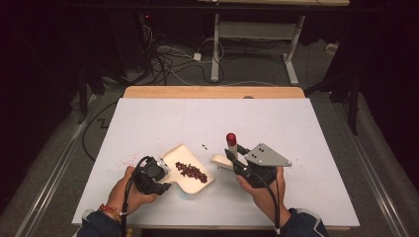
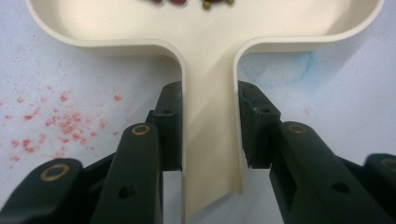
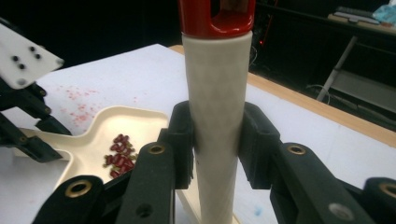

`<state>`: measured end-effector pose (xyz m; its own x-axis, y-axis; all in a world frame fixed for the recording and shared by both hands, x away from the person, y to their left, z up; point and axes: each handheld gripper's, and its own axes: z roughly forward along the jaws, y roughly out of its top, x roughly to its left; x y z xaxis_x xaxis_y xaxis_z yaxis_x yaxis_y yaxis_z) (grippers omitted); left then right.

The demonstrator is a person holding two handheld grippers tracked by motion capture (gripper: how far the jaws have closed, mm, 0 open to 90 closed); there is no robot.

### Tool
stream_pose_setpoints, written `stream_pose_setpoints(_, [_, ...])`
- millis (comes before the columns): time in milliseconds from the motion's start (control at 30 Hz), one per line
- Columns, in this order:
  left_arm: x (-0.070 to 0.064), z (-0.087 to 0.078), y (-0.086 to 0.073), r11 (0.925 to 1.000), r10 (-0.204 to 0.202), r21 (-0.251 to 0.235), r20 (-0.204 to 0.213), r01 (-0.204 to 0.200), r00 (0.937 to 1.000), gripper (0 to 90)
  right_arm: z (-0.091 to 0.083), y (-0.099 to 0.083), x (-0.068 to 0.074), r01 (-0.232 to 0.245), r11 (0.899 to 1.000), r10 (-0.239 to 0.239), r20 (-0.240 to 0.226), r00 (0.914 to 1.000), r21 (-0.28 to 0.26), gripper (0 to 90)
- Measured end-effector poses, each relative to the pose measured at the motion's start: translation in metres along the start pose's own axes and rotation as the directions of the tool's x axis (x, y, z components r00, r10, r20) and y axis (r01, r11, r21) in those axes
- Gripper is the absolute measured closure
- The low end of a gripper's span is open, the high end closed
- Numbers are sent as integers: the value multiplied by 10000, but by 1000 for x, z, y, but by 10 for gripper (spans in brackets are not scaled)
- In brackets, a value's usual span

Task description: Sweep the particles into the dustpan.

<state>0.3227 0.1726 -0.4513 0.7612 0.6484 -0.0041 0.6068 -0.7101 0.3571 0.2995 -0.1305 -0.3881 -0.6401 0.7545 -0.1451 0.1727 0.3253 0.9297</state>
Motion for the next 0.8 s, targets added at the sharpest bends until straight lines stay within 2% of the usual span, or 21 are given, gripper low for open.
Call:
stream_pose_setpoints(67, [0,1,0,10000,-62,-20,5,62,10000,634,-3,3,7,-69,9996,59,-333,9994,-291,695])
stream_pose_setpoints(100, [0,1,0,10000,-88,3,16,88,10000,634,-3,4,9,-325,9988,306,-506,9983,-378,696])
stream_pose_setpoints(133, [0,2,0,10000,-73,35,0,73,10000,634,-3,4,9,-325,9988,306,-506,9983,-378,696])
stream_pose_setpoints(167, [-1,2,0,10000,-39,68,-33,40,10000,634,-4,5,11,-569,9971,525,-856,9949,-497,696])
stream_pose_setpoints(200, [-1,2,0,10000,-35,66,-48,35,10000,634,-4,5,11,-569,9971,525,-856,9949,-497,696])
stream_pose_setpoints(300, [-1,1,-1,10000,-41,28,-59,41,10000,634,-6,7,12,-405,9969,359,-687,9970,-677,696])
stream_pose_setpoints(433, [-1,2,-1,10000,-82,45,-25,82,10000,634,-11,11,1,-624,9939,569,-617,9965,-907,696])
stream_pose_setpoints(467, [-1,2,-1,9999,-96,39,-16,96,10000,634,-12,13,-6,-651,9930,607,-472,9970,-984,696])
stream_pose_setpoints(500, [-1,2,-1,9999,-98,58,-2,98,10000,634,-12,13,-6,-651,9930,607,-472,9970,-984,696])
stream_pose_setpoints(533, [-1,2,-1,9999,-112,54,-1,112,9999,634,-8,14,-16,-670,9924,640,-323,9974,-1028,696])
stream_pose_setpoints(600, [0,3,-1,9999,-134,66,21,134,9999,634,-6,14,-21,-786,9909,765,-231,9968,-1092,696])
stream_pose_setpoints(633, [1,3,-1,9999,-148,77,36,147,9999,634,2,17,-31,-834,9907,834,-45,9965,-1075,696])
stream_pose_setpoints(700, [3,5,-1,9997,-237,84,84,237,9997,633,11,20,-40,-829,9893,873,322,9957,-1197,696])
stream_pose_setpoints(733, [4,5,-1,9996,-258,92,112,257,9996,633,11,20,-40,-829,9893,873,322,9957,-1197,696])
stream_pose_setpoints(767, [5,6,-1,9995,-294,77,130,293,9995,633,22,24,-48,-789,9885,864,539,9948,-1294,696])
stream_pose_setpoints(800, [5,6,-1,9994,-333,42,144,333,9993,633,22,24,-48,-789,9885,864,539,9948,-1294,696])
